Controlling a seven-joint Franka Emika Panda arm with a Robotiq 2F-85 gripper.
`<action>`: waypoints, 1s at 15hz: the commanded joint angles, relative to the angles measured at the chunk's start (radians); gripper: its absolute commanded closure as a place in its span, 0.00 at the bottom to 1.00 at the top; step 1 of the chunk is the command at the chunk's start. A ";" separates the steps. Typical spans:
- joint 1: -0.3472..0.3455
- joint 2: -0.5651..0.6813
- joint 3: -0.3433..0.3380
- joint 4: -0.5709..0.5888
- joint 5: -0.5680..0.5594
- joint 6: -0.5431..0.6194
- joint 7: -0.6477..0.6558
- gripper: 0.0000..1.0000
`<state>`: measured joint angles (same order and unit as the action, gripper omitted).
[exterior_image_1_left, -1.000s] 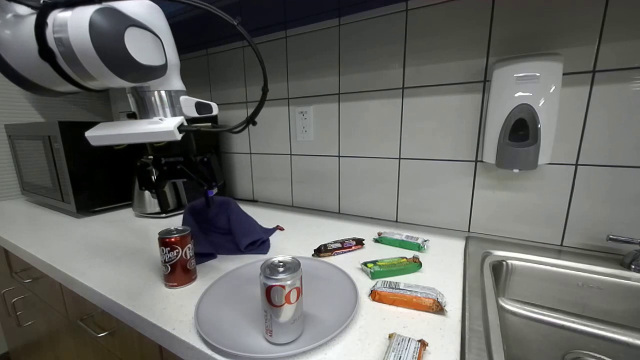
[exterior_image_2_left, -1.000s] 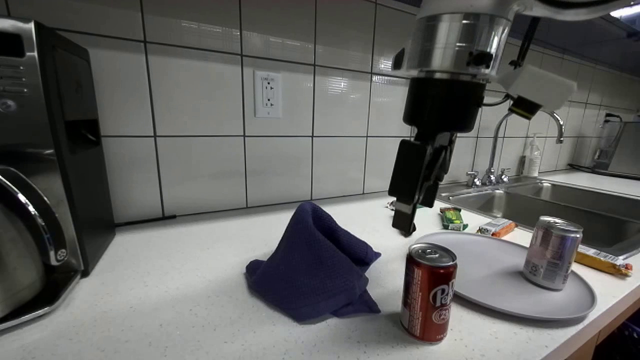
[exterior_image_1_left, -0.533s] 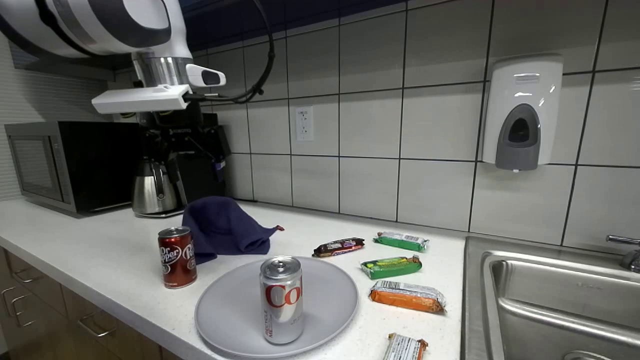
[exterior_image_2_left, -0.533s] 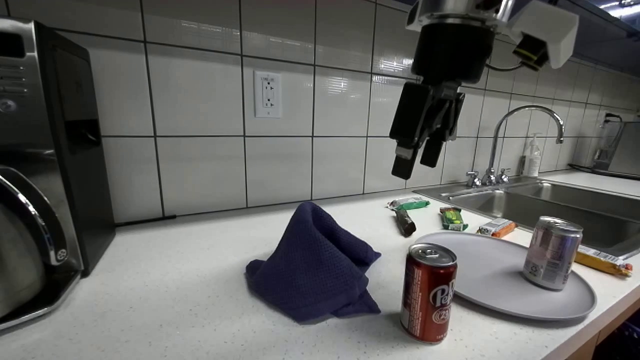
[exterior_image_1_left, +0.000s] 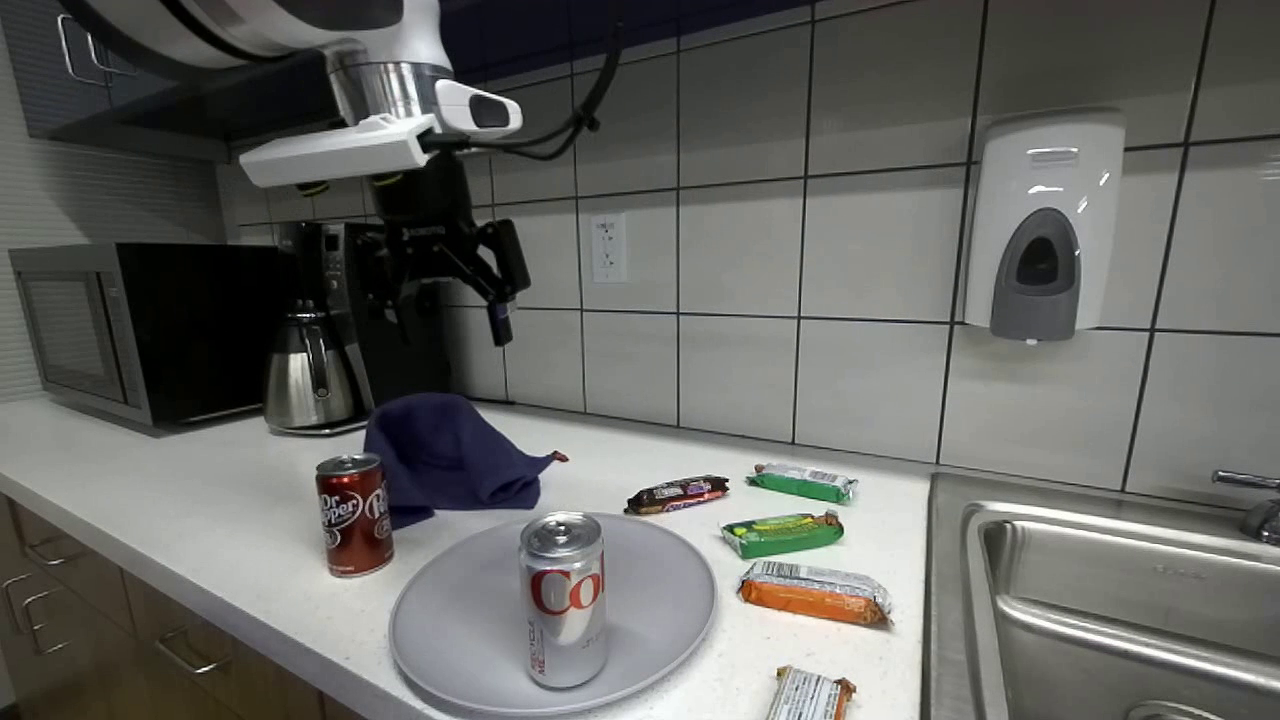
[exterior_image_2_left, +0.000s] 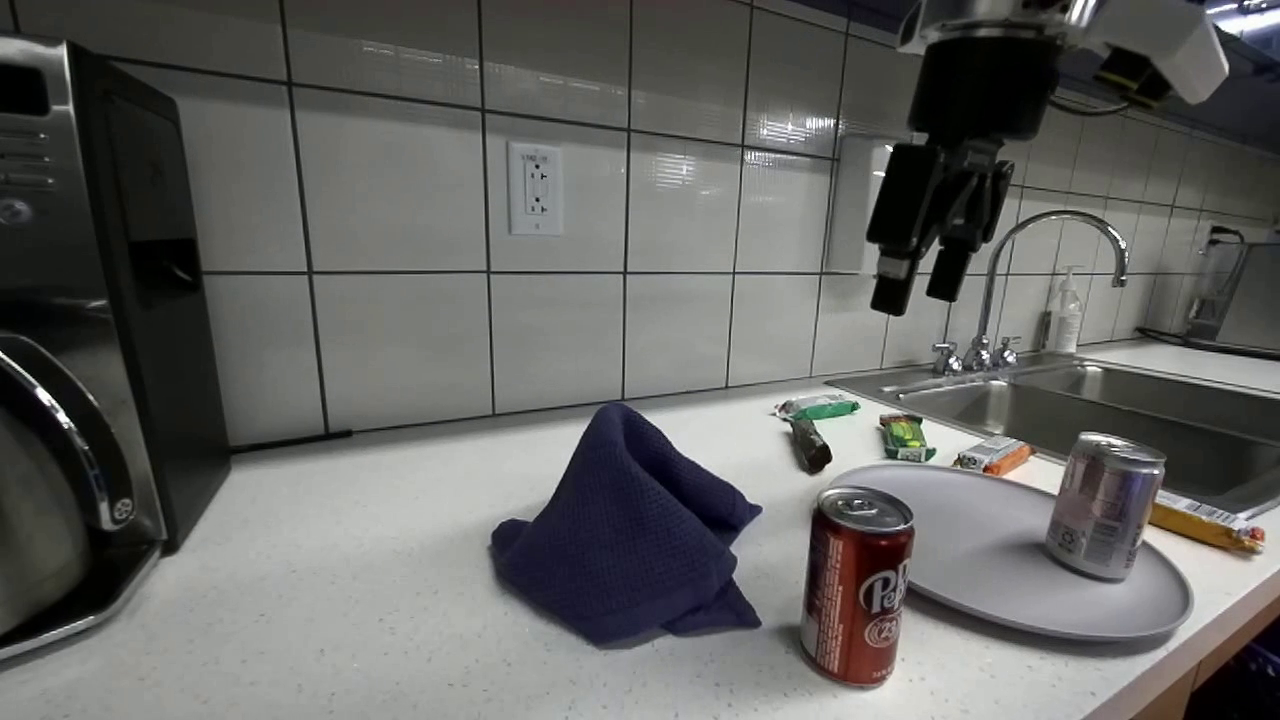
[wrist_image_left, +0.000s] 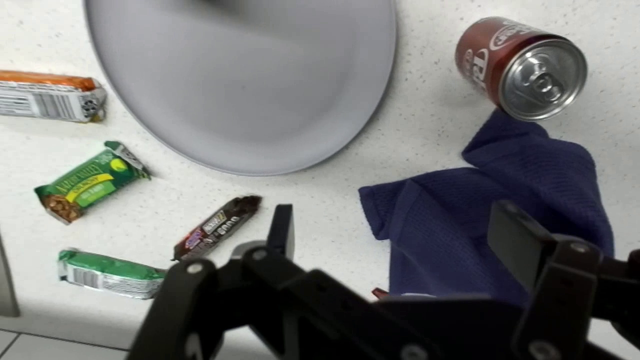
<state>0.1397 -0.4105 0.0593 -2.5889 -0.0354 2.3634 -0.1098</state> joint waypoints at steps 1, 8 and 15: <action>-0.064 -0.051 -0.038 -0.013 -0.042 -0.057 -0.026 0.00; -0.060 -0.016 -0.039 -0.001 -0.027 -0.030 -0.013 0.00; -0.096 -0.076 -0.044 -0.033 -0.049 -0.059 0.014 0.00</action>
<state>0.0710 -0.4304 0.0134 -2.5992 -0.0653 2.3358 -0.1176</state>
